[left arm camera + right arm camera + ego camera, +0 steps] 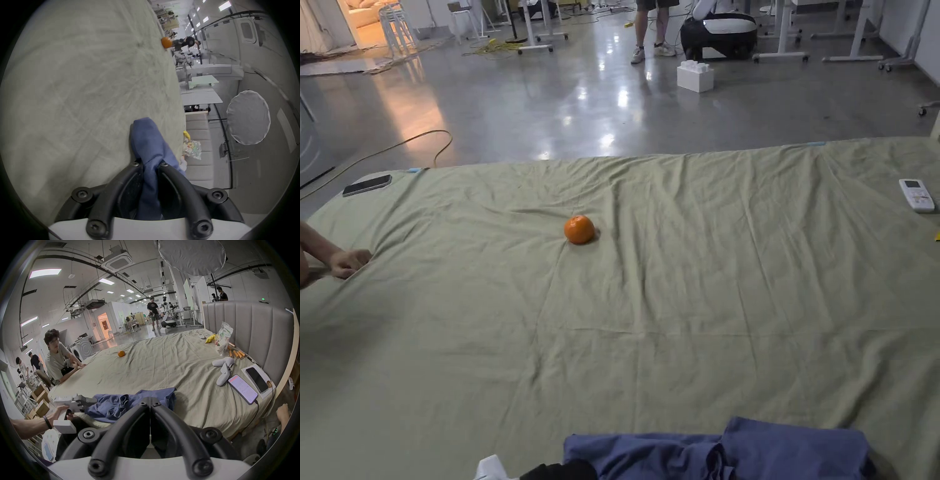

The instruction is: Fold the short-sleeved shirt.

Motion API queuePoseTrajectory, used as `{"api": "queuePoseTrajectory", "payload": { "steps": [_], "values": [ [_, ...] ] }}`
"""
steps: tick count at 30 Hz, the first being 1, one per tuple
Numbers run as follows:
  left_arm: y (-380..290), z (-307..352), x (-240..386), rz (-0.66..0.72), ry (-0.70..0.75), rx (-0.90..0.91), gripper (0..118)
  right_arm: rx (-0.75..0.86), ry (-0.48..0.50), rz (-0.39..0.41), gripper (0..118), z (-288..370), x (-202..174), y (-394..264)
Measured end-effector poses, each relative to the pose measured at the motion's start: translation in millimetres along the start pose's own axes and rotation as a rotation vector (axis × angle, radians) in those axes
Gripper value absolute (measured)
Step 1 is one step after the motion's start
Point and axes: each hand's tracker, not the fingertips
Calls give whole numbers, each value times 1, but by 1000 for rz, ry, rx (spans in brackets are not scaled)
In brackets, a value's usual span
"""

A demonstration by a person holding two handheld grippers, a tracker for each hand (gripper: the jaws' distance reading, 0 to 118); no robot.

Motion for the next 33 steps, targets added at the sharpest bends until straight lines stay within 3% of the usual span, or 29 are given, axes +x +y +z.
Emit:
{"api": "queuePoseTrajectory", "payload": {
  "steps": [3, 5, 11, 14, 15, 19, 22, 24, 26, 27, 28, 29, 30, 31, 33],
  "values": [
    [15, 27, -2, 57, -94, -5, 12, -6, 16, -20, 1, 0, 2, -2],
    [21, 48, 21, -12, -137, 40, 12, -12, 24, -33, 1, -4, 2, -3],
    [41, 126, 88, -351, 104, 149, 12, -16, 55, -12, 1, -11, -3, 0],
    [28, 138, 129, -436, 172, 160, 12, -7, 71, 1, 1, -13, -4, 2],
    [55, 133, 89, -441, 153, 160, 12, -6, 75, -2, 1, -15, -3, 2],
    [14, 64, 130, -539, 114, 75, 12, 2, 68, 11, 1, -12, -5, 2],
    [-18, -9, 137, -612, 242, -16, 12, 12, 25, 96, 1, 3, -8, 3],
    [-47, -67, 137, -655, 363, -107, 12, 4, -13, 99, 1, 10, -6, 1],
    [-61, -97, 127, -653, 396, -155, 13, 2, -24, 98, 1, 16, -2, -1],
    [-76, -113, 130, -654, 390, -203, 15, 2, -36, 99, 1, 20, 0, -3],
    [-78, -121, 127, -660, 375, -238, 26, 0, -48, 95, 1, 22, 3, -5],
    [-78, -122, 125, -663, 349, -249, 43, -3, -52, 90, 1, 23, 7, -6],
    [-76, -117, 126, -659, 294, -235, 68, -10, -49, 81, 1, 23, 11, -8],
    [-76, -104, 133, -642, 271, -195, 78, -17, -43, 71, 1, 21, 15, -10],
    [-66, -77, 145, -632, 266, -125, 78, -17, -39, 68, 1, 19, 19, -13]
  ]
}}
